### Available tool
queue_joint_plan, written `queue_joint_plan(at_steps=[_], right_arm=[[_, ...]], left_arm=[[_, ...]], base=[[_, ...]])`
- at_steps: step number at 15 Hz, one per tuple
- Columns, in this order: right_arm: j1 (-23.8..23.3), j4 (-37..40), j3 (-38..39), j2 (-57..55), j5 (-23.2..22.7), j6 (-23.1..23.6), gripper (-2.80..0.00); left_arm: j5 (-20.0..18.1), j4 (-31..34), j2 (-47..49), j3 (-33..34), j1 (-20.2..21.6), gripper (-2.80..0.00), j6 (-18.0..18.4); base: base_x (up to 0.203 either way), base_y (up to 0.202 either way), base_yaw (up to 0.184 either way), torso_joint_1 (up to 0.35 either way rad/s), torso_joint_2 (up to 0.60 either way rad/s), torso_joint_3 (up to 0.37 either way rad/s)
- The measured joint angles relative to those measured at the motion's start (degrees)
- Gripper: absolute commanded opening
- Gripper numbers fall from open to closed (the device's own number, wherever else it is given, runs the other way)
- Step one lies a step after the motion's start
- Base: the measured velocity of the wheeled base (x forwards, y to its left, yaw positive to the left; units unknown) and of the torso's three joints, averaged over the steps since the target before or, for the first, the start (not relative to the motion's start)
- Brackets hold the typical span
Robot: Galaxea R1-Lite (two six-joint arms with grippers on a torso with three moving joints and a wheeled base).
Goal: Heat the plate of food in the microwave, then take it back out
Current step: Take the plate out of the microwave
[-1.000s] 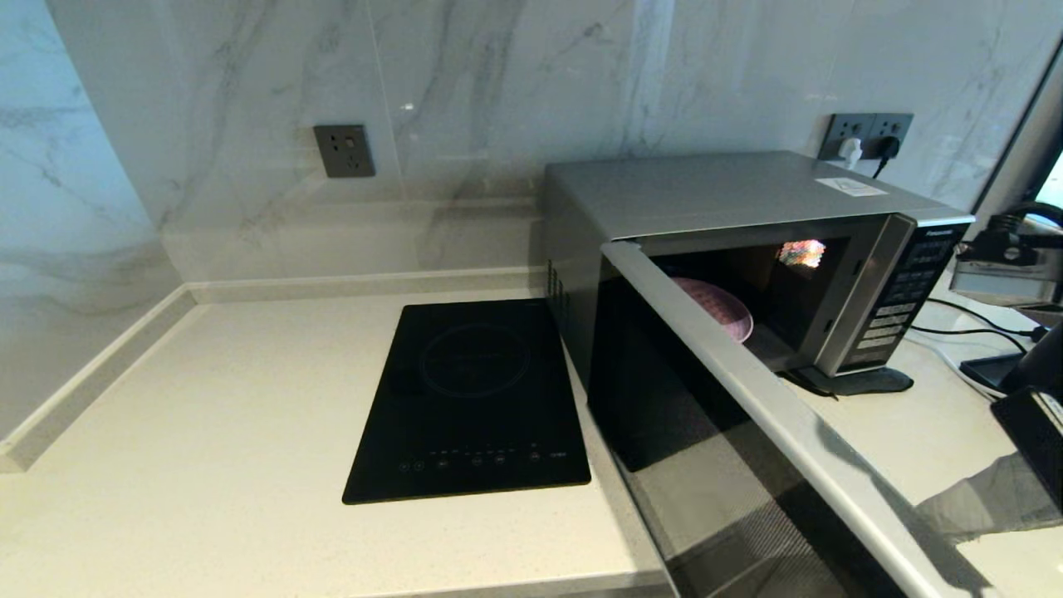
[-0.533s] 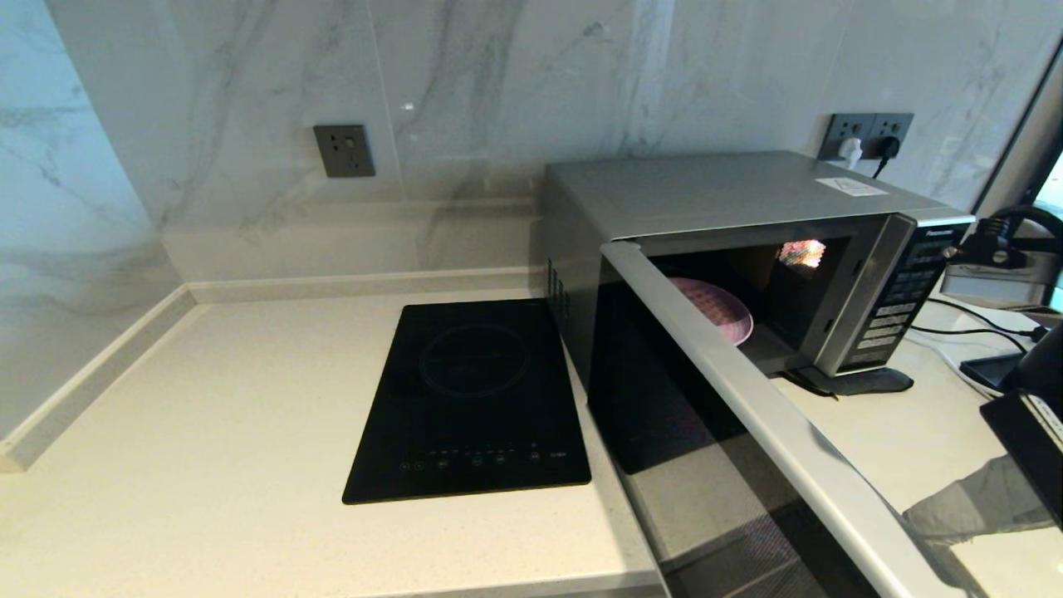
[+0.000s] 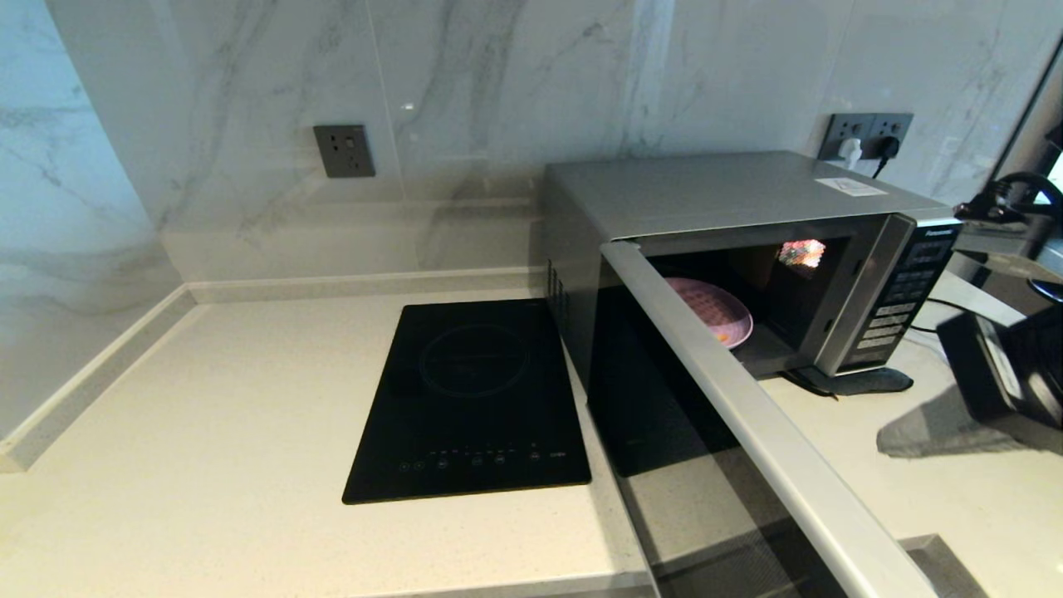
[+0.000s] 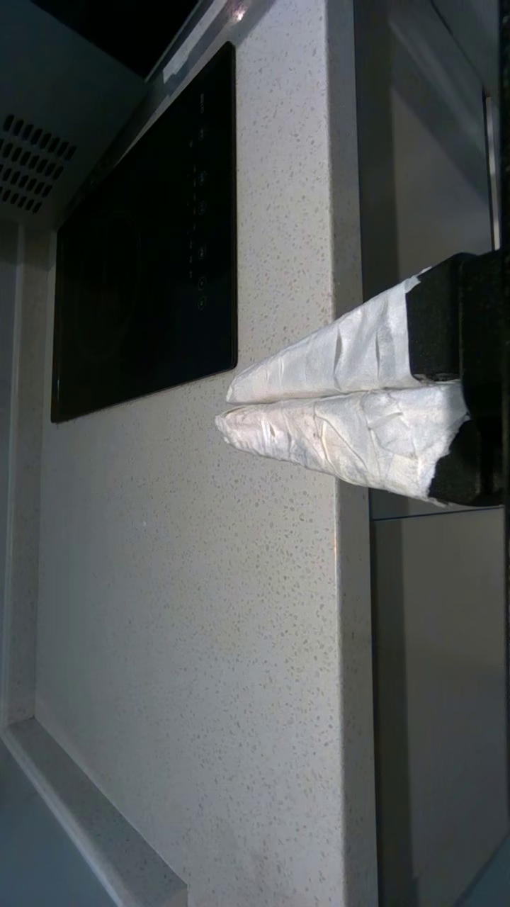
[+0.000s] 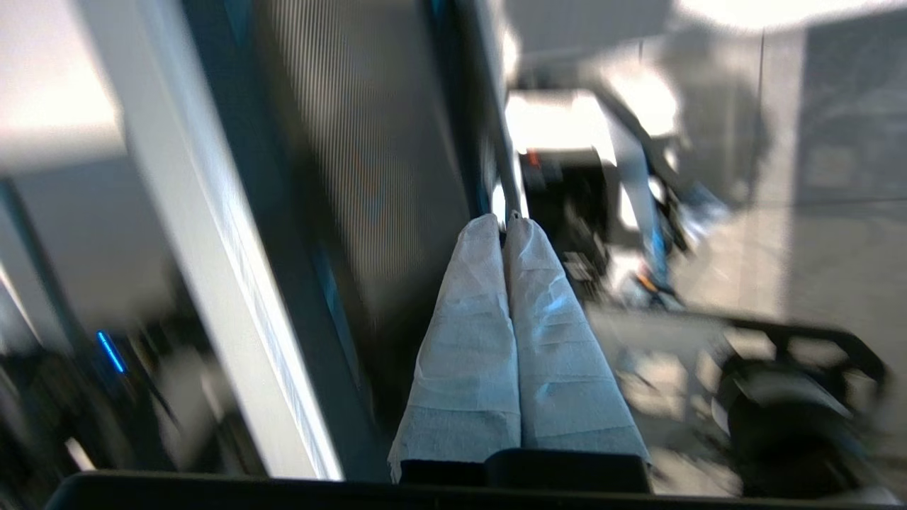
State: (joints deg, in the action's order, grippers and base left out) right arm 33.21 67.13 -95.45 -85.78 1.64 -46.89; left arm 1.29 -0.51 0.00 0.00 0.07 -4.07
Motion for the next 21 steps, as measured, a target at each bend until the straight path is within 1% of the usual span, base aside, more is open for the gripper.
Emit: queue_joint_plan(at_steps=[1, 2, 4, 7, 10, 13, 15, 17, 19, 21], right_arm=[[-2.8, -3.0, 0.1, -1.0, 1.0, -2.6, -1.37], [-5.4, -6.4, 0.1, -2.4, 1.7, -5.8, 0.0], [-9.3, -11.2, 0.2, -5.7, 2.7, -11.5, 0.0], [-13.0, -16.6, 0.3, -11.2, 3.4, -16.8, 0.0], [-15.3, -18.5, -0.5, -17.8, 6.4, -21.4, 0.0], [-18.4, -18.7, -4.9, -24.1, 6.8, -24.8, 0.0], [-20.5, -18.7, -8.3, -27.6, 5.7, -25.7, 0.0], [-21.7, -20.3, -9.9, -29.8, 3.3, -25.5, 0.0], [-22.8, -24.8, -9.8, -31.2, 2.8, -24.0, 0.0], [-23.8, -27.2, -9.6, -32.9, 2.7, -22.1, 0.0]], left_arm=[[0.0, 0.0, 0.0, 0.0, 0.0, -2.8, 0.0], [0.0, 0.0, 0.0, 0.0, 0.0, -2.8, 0.0], [0.0, 0.0, 0.0, 0.0, 0.0, -2.8, 0.0], [0.0, 0.0, 0.0, 0.0, 0.0, -2.8, 0.0], [0.0, 0.0, 0.0, 0.0, 0.0, -2.8, 0.0], [0.0, 0.0, 0.0, 0.0, 0.0, -2.8, 0.0], [0.0, 0.0, 0.0, 0.0, 0.0, -2.8, 0.0], [0.0, 0.0, 0.0, 0.0, 0.0, -2.8, 0.0], [0.0, 0.0, 0.0, 0.0, 0.0, -2.8, 0.0], [0.0, 0.0, 0.0, 0.0, 0.0, -2.8, 0.0]], base=[[0.0, 0.0, 0.0, 0.0, 0.0, 0.0], [0.0, 0.0, 0.0, 0.0, 0.0, 0.0], [0.0, 0.0, 0.0, 0.0, 0.0, 0.0], [0.0, 0.0, 0.0, 0.0, 0.0, 0.0], [0.0, 0.0, 0.0, 0.0, 0.0, 0.0], [0.0, 0.0, 0.0, 0.0, 0.0, 0.0], [0.0, 0.0, 0.0, 0.0, 0.0, 0.0], [0.0, 0.0, 0.0, 0.0, 0.0, 0.0], [0.0, 0.0, 0.0, 0.0, 0.0, 0.0], [0.0, 0.0, 0.0, 0.0, 0.0, 0.0]])
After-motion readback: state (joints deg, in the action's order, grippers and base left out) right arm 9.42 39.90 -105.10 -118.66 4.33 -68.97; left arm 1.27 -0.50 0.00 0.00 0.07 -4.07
